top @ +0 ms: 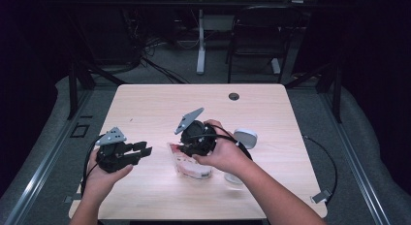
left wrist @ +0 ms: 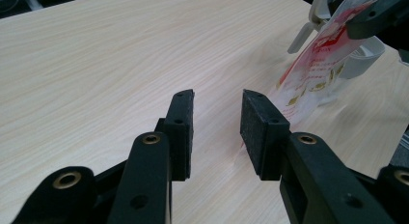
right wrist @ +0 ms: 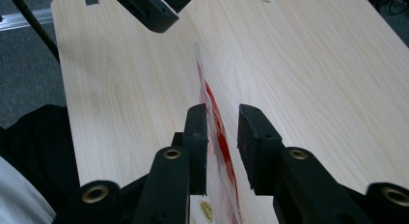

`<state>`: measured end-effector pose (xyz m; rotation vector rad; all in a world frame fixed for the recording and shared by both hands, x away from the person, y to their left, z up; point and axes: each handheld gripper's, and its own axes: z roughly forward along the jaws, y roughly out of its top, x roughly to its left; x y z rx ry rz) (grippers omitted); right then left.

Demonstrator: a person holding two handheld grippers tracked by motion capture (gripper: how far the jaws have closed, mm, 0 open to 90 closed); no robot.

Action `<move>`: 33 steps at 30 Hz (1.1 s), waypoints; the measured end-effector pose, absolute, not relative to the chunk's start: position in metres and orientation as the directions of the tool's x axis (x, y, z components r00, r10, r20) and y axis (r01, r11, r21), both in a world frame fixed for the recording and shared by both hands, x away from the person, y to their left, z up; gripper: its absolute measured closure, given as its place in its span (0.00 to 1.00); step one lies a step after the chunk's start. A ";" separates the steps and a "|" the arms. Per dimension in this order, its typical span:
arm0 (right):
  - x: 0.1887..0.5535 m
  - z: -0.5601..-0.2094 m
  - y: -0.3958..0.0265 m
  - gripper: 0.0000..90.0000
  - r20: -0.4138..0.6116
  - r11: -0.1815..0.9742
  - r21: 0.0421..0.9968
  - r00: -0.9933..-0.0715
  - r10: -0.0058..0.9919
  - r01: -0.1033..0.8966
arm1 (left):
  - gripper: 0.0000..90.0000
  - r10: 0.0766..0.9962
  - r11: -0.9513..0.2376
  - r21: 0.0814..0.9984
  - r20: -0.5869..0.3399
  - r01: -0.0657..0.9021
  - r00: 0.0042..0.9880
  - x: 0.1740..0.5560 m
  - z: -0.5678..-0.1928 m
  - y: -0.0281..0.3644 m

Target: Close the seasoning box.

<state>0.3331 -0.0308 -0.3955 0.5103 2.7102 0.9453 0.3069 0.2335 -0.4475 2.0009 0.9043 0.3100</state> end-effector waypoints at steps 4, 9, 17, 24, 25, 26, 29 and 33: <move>0.336 -0.400 -0.028 0.83 -0.086 0.743 0.615 -0.914 0.397 0.265 | 0.73 0.700 -0.344 0.808 -0.119 0.478 0.704 0.307 -0.448 0.233; 0.339 -0.404 -0.025 0.84 -0.088 0.763 0.587 -0.916 0.391 0.269 | 0.73 0.703 -0.340 0.807 -0.122 0.482 0.701 0.307 -0.449 0.234; 0.340 -0.408 -0.023 0.87 -0.090 0.774 0.572 -0.917 0.389 0.272 | 0.73 0.704 -0.340 0.805 -0.125 0.486 0.699 0.308 -0.449 0.234; 0.342 -0.410 -0.022 0.91 -0.080 0.781 0.563 -0.923 0.378 0.271 | 0.73 0.705 -0.341 0.803 -0.125 0.488 0.698 0.308 -0.450 0.235; 0.342 -0.410 -0.022 0.91 -0.080 0.781 0.563 -0.923 0.378 0.271 | 0.73 0.705 -0.340 0.803 -0.126 0.489 0.698 0.308 -0.451 0.235; 0.343 -0.410 -0.022 0.92 -0.073 0.781 0.563 -0.924 0.374 0.271 | 0.73 0.705 -0.340 0.803 -0.127 0.490 0.698 0.309 -0.451 0.235; 0.343 -0.410 -0.022 0.93 -0.070 0.782 0.561 -0.926 0.370 0.270 | 0.73 0.705 -0.343 0.802 -0.125 0.489 0.698 0.309 -0.451 0.235; 0.343 -0.410 -0.022 0.95 -0.070 0.789 0.554 -0.930 0.362 0.266 | 0.73 0.703 -0.344 0.801 -0.127 0.491 0.700 0.309 -0.452 0.234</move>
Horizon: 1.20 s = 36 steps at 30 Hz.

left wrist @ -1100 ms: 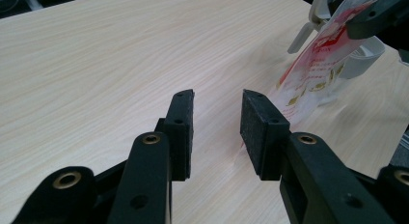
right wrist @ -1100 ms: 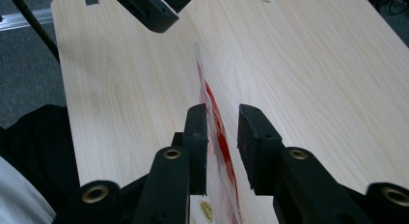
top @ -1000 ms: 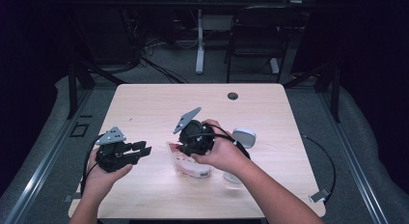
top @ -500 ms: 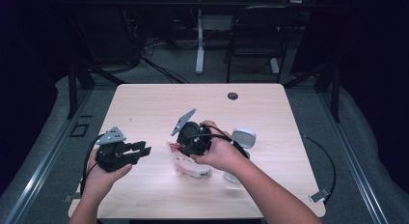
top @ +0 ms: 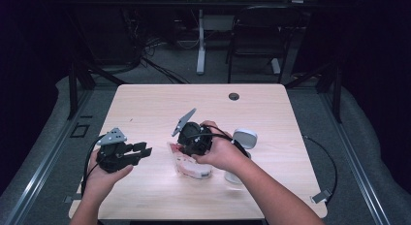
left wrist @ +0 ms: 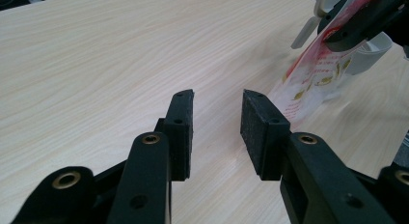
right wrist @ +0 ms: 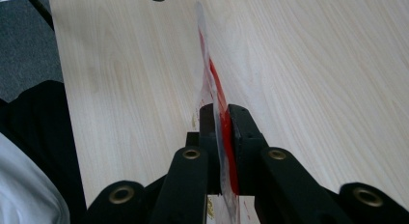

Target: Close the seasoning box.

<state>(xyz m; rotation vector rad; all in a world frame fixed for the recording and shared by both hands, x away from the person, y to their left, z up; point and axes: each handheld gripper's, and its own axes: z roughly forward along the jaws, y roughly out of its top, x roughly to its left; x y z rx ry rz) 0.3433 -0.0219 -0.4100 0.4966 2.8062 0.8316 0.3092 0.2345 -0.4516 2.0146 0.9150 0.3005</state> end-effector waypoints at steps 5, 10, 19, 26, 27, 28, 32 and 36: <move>0.344 -0.410 -0.022 0.98 -0.064 0.791 0.553 -0.933 0.353 0.261 | 0.73 0.700 -0.347 0.800 -0.127 0.490 0.703 0.309 -0.452 0.234; 0.346 -0.409 -0.024 0.99 -0.062 0.795 0.549 -0.935 0.348 0.259 | 0.72 0.698 -0.350 0.798 -0.127 0.490 0.705 0.310 -0.453 0.233; 0.346 -0.408 -0.028 1.00 -0.073 0.791 0.560 -0.937 0.343 0.246 | 0.69 0.693 -0.358 0.796 -0.124 0.488 0.711 0.310 -0.455 0.230; 0.343 -0.407 -0.034 1.00 -0.066 0.771 0.591 -0.939 0.338 0.236 | 0.66 0.688 -0.370 0.792 -0.117 0.485 0.716 0.311 -0.460 0.224; 0.343 -0.406 -0.035 1.00 -0.068 0.773 0.591 -0.940 0.335 0.233 | 0.66 0.686 -0.375 0.792 -0.113 0.482 0.719 0.311 -0.460 0.224; 0.343 -0.406 -0.035 1.00 -0.068 0.773 0.591 -0.940 0.335 0.233 | 0.65 0.686 -0.375 0.792 -0.113 0.482 0.719 0.311 -0.460 0.224; 0.340 -0.404 -0.041 1.00 -0.063 0.755 0.612 -0.937 0.344 0.236 | 0.65 0.684 -0.383 0.789 -0.108 0.481 0.721 0.311 -0.461 0.221; 0.339 -0.403 -0.046 1.00 -0.058 0.744 0.624 -0.936 0.348 0.238 | 0.65 0.681 -0.388 0.786 -0.106 0.481 0.724 0.311 -0.463 0.219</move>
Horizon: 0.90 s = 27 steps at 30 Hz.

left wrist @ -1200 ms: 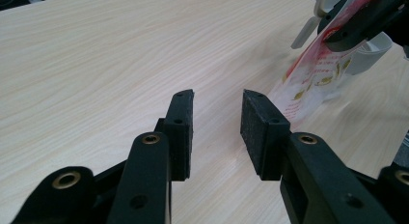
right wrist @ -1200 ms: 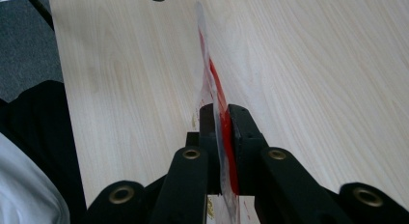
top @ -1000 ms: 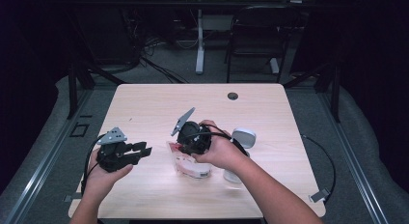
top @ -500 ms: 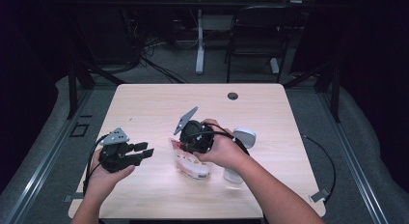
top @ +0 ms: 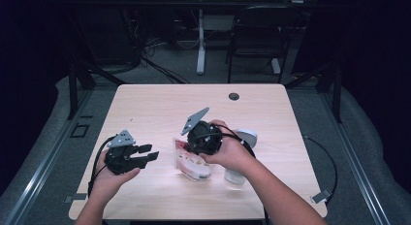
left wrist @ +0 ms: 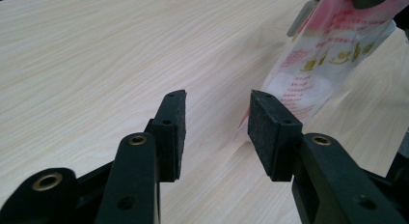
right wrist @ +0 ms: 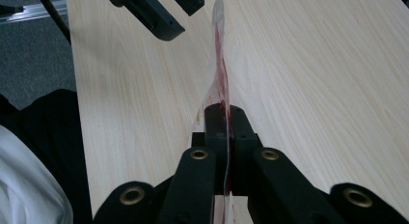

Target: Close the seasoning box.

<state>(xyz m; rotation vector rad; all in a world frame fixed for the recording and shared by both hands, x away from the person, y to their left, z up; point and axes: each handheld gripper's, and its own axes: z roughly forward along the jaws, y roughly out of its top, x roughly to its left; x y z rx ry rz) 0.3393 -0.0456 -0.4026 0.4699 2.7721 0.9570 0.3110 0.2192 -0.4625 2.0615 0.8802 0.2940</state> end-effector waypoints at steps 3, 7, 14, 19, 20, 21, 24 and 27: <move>0.340 -0.402 -0.048 1.00 -0.058 0.745 0.623 -0.936 0.346 0.237 | 0.64 0.676 -0.395 0.785 -0.104 0.478 0.730 0.311 -0.464 0.218; 0.337 -0.399 -0.051 1.00 -0.071 0.733 0.644 -0.937 0.342 0.218 | 0.63 0.666 -0.402 0.786 -0.101 0.470 0.739 0.311 -0.467 0.215; 0.333 -0.395 -0.055 1.00 -0.079 0.710 0.675 -0.937 0.339 0.200 | 0.60 0.648 -0.402 0.793 -0.107 0.458 0.754 0.311 -0.469 0.212; 0.331 -0.389 -0.059 1.00 -0.076 0.696 0.693 -0.941 0.329 0.188 | 0.57 0.634 -0.399 0.806 -0.102 0.437 0.767 0.310 -0.470 0.209; 0.331 -0.389 -0.059 1.00 -0.075 0.691 0.699 -0.941 0.329 0.186 | 0.57 0.630 -0.397 0.809 -0.102 0.433 0.769 0.310 -0.470 0.209; 0.330 -0.388 -0.059 1.00 -0.080 0.691 0.700 -0.941 0.328 0.181 | 0.57 0.630 -0.397 0.809 -0.102 0.433 0.769 0.310 -0.470 0.209; 0.329 -0.384 -0.061 1.00 -0.081 0.684 0.708 -0.941 0.329 0.178 | 0.56 0.620 -0.393 0.814 -0.109 0.427 0.777 0.309 -0.471 0.208; 0.328 -0.382 -0.063 1.00 -0.081 0.680 0.712 -0.942 0.325 0.173 | 0.55 0.604 -0.383 0.822 -0.122 0.421 0.788 0.309 -0.471 0.207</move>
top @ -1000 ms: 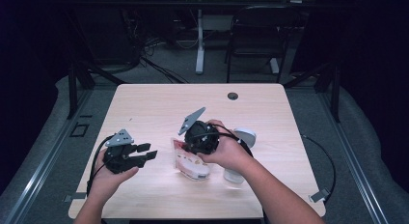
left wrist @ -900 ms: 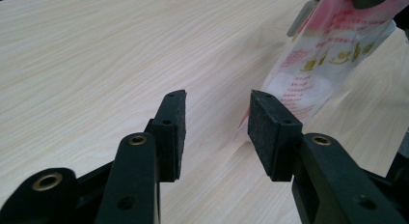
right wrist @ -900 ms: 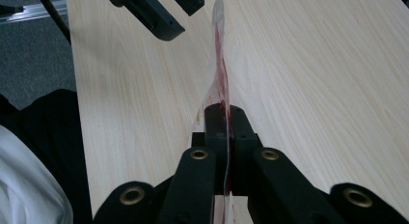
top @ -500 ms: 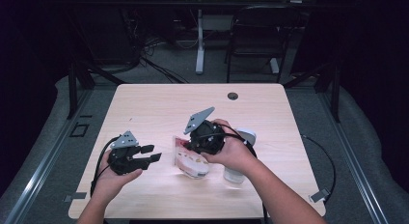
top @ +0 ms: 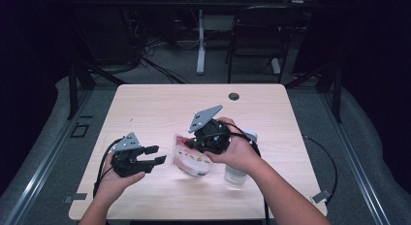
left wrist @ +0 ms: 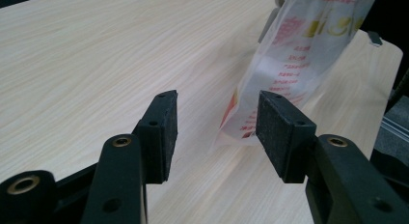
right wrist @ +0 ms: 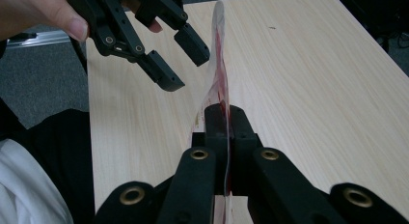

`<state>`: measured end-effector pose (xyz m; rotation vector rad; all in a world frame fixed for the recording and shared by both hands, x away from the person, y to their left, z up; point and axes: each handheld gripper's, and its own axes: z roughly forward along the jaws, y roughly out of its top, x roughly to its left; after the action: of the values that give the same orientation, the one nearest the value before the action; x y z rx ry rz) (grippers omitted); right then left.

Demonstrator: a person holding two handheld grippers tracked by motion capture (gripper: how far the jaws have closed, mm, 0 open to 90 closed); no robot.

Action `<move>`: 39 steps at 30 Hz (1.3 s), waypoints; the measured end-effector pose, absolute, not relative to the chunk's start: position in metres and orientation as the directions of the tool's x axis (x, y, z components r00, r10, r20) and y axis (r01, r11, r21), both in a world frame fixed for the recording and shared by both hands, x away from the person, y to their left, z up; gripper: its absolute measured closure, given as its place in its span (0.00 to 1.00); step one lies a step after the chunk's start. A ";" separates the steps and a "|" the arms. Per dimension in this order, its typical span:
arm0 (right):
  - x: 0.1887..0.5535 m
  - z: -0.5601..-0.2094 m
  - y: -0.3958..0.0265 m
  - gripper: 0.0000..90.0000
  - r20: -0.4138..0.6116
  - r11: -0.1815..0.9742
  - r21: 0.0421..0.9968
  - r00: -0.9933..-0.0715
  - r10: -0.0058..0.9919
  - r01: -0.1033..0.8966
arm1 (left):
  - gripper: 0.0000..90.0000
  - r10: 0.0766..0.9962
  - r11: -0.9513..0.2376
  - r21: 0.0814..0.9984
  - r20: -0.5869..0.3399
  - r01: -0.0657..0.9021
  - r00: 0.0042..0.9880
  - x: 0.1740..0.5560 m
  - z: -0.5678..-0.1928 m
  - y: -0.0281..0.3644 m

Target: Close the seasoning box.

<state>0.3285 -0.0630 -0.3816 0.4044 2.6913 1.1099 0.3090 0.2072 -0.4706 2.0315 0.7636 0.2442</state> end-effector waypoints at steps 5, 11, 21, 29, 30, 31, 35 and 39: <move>0.327 -0.377 -0.065 1.00 -0.085 0.680 0.715 -0.945 0.317 0.164 | 0.55 0.583 -0.390 0.825 -0.122 0.409 0.803 0.308 -0.472 0.204; 0.326 -0.374 -0.068 1.00 -0.087 0.672 0.724 -0.947 0.310 0.153 | 0.53 0.564 -0.392 0.829 -0.127 0.399 0.816 0.308 -0.475 0.200; 0.321 -0.367 -0.071 1.00 -0.089 0.667 0.733 -0.954 0.286 0.132 | 0.49 0.515 -0.399 0.824 -0.160 0.401 0.842 0.309 -0.484 0.191; 0.318 -0.361 -0.069 1.00 -0.091 0.657 0.746 -0.960 0.265 0.111 | 0.47 0.476 -0.428 0.819 -0.156 0.383 0.866 0.308 -0.495 0.177; 0.317 -0.361 -0.069 1.00 -0.094 0.659 0.744 -0.961 0.261 0.106 | 0.47 0.476 -0.428 0.819 -0.156 0.383 0.866 0.308 -0.495 0.177; 0.317 -0.361 -0.068 1.00 -0.095 0.658 0.746 -0.961 0.260 0.104 | 0.47 0.472 -0.430 0.819 -0.154 0.380 0.868 0.308 -0.495 0.176; 0.316 -0.362 -0.066 1.00 -0.095 0.655 0.749 -0.961 0.258 0.102 | 0.45 0.460 -0.432 0.820 -0.157 0.375 0.874 0.307 -0.498 0.173; 0.316 -0.362 -0.065 1.00 -0.089 0.654 0.749 -0.964 0.249 0.100 | 0.43 0.432 -0.443 0.815 -0.172 0.374 0.886 0.308 -0.503 0.168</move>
<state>0.3161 -0.0653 -0.3617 0.2868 2.6870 1.2005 0.3080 0.1682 -0.5030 2.0794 0.5812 0.0749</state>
